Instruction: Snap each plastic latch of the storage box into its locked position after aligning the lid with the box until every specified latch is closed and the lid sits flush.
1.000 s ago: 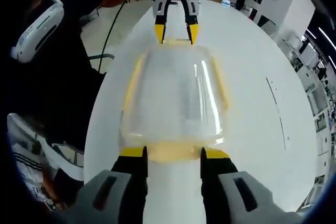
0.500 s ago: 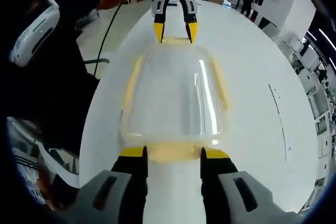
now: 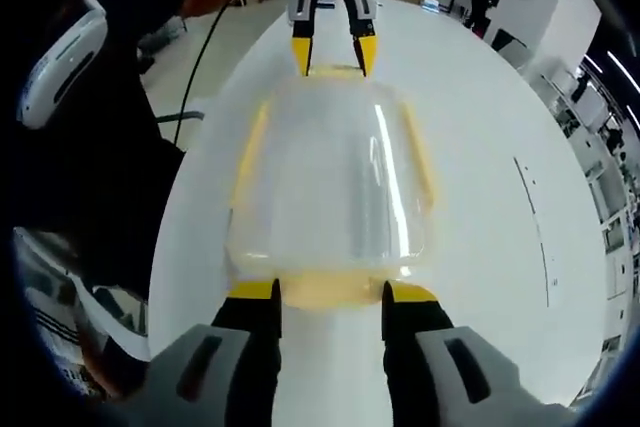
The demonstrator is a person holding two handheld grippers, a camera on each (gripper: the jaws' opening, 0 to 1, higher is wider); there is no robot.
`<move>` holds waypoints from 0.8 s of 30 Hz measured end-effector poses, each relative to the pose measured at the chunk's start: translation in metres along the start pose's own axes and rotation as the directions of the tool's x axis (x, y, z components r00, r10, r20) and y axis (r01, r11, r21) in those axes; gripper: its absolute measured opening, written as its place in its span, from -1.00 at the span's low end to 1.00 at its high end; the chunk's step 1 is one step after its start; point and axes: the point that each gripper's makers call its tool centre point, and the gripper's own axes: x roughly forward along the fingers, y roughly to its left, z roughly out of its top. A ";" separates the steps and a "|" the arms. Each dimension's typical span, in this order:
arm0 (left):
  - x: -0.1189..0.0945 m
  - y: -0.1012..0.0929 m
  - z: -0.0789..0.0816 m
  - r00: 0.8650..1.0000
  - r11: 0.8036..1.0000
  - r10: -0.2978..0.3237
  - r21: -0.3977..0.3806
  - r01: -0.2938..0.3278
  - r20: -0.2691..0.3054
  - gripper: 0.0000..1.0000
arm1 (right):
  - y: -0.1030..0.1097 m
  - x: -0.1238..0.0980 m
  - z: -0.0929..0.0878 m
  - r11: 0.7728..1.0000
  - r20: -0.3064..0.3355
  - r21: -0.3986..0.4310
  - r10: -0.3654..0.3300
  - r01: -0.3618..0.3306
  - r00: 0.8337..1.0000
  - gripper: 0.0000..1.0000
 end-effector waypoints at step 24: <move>-0.002 0.014 -0.005 0.999 0.997 0.022 -0.069 -0.019 0.038 -0.27 | -0.008 0.004 0.001 1.000 -0.022 0.007 -0.013 0.013 1.000 -0.21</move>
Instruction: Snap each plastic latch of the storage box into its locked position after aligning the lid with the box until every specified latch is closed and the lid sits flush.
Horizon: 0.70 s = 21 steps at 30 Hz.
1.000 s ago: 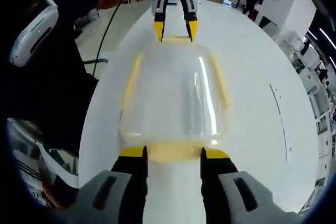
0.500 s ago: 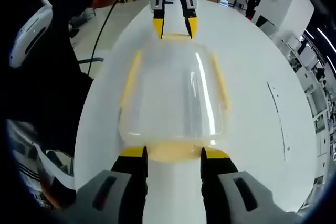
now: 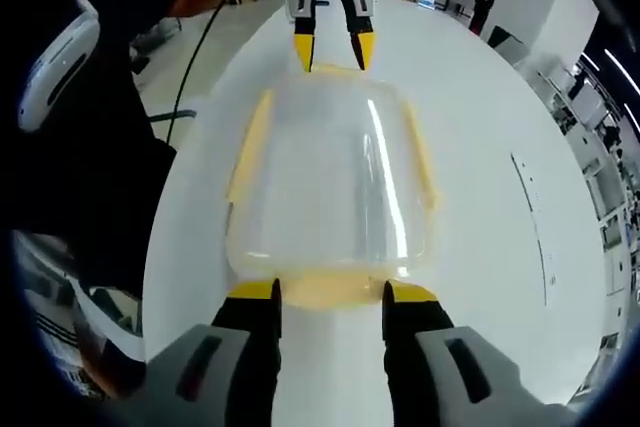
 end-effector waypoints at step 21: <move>0.007 -0.006 -0.002 0.999 0.999 -0.033 -0.015 0.034 0.043 -0.27 | 0.004 0.007 -0.007 0.999 -0.056 -0.024 0.031 -0.033 0.998 -0.21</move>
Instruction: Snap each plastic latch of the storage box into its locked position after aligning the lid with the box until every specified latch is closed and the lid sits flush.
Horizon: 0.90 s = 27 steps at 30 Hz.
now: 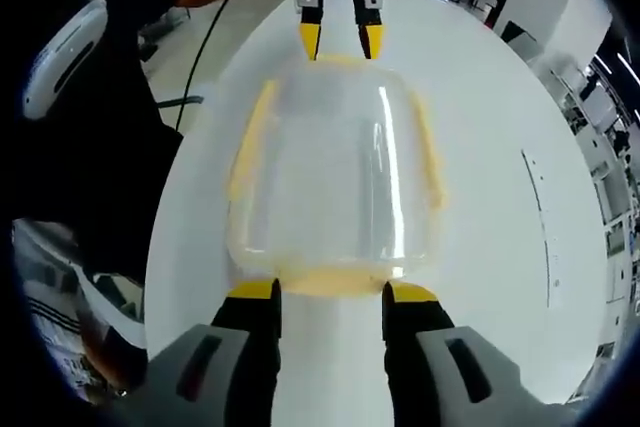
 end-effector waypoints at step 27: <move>-0.022 0.000 0.003 0.990 0.998 0.010 -0.067 0.000 0.141 -0.68 | -0.004 -0.004 -0.011 0.994 -0.009 -0.108 -0.028 0.027 1.000 -0.66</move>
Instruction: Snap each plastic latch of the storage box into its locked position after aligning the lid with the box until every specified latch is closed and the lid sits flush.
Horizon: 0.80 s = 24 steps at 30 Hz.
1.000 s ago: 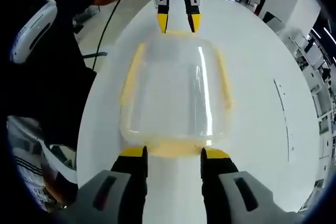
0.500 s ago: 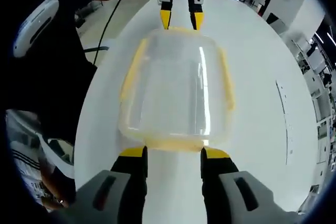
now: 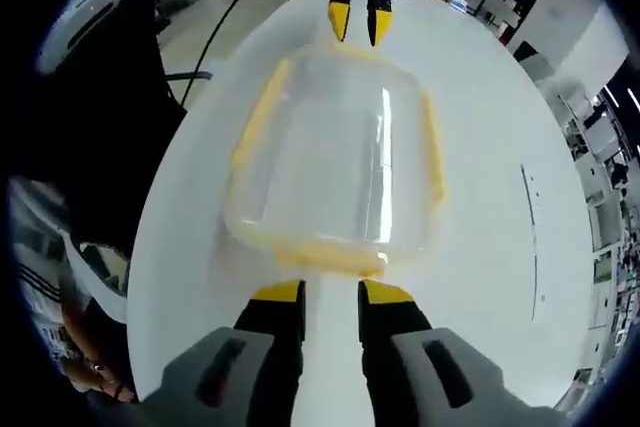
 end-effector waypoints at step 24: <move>0.042 -0.006 0.034 0.974 0.996 -0.073 -0.027 0.080 0.214 -1.00 | 0.004 0.006 0.005 0.979 0.100 0.181 -0.113 0.094 0.989 -1.00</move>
